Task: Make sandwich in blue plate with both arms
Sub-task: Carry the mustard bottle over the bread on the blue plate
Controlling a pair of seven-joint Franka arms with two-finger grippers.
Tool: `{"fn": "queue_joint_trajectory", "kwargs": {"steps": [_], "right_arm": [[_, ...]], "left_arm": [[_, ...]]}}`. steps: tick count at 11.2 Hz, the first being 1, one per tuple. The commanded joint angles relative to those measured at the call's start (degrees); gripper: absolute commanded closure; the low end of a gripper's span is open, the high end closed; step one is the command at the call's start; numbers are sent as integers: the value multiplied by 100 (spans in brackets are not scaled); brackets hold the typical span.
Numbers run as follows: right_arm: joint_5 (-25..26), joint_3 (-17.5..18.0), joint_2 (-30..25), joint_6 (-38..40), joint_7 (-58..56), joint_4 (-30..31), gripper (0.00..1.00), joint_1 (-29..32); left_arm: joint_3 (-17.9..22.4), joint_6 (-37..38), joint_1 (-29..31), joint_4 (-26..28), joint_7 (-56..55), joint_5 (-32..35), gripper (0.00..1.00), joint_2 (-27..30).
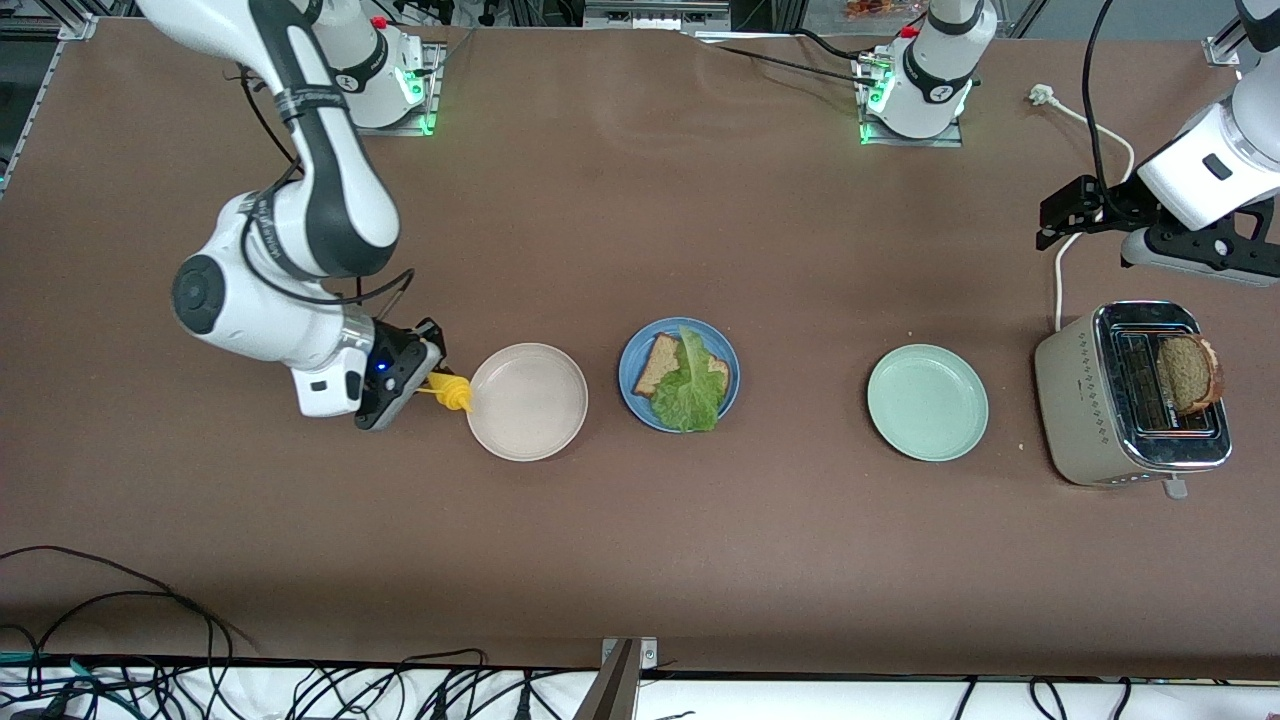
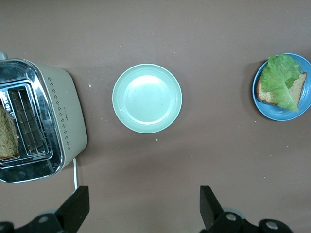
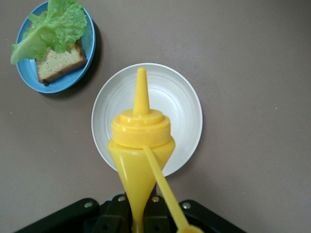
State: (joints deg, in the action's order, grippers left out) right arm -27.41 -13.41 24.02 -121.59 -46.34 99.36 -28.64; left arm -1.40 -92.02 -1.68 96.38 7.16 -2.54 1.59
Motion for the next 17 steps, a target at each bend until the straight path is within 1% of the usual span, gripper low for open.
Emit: {"fn": "queue_joint_trajectory", "kwargs": {"steps": [1,5,8,12,14,15,17], "right_arm": [[622,-13,-231,-67,984,83,100,-335],[1097,-13,-266,-23,1942,83,100,-704],[1554,-4,-283,4,2794,83,100,-1011],[2457,-4,-319,-5,4157,74,100,-1757],[3055,5,-301,-49,4178,66,100,-2223],[3223,-4,-258,-49,4134,31,100,-2434],[3330,22,-196,-40,3793,30,100,-2576]], "left_arm": [[8,141,1,-207,75,25,0,-98],[8,141,1,-207,75,25,0,-98],[8,141,1,-207,75,34,0,-98],[8,141,1,-207,75,25,0,-98],[8,141,1,-207,75,25,0,-98],[8,141,1,-207,75,25,0,-98],[8,141,1,-207,75,25,0,-89]]}}
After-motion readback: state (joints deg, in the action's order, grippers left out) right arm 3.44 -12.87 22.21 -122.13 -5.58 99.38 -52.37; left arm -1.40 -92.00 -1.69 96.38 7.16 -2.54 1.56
